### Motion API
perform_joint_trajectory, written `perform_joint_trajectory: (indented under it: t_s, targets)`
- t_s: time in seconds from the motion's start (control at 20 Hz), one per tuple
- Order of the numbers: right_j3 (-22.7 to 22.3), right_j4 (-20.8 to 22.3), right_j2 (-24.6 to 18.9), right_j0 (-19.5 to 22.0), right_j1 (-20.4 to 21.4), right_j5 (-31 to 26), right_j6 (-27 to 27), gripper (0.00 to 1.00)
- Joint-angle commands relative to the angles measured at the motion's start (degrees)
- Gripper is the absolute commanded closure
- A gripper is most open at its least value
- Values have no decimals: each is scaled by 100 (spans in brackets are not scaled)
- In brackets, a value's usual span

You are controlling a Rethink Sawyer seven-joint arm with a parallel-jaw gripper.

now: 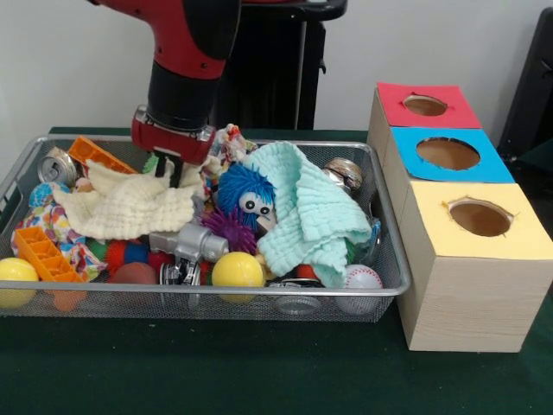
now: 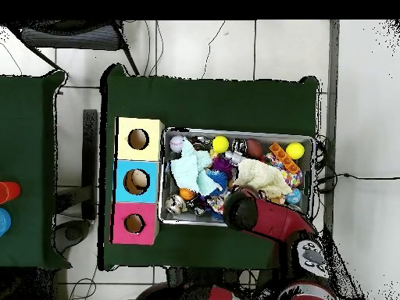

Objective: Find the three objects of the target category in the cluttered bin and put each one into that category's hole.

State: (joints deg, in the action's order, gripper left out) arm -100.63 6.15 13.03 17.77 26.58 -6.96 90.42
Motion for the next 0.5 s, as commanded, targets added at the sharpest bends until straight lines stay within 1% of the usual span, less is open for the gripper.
perform_joint_trajectory:
  t_s: [0.05, 0.5]
  targets:
    - [295, -120, 91, -296, 347, -1032, 703, 100]
    - [453, -11, 697, -626, 787, -1825, 662, 100]
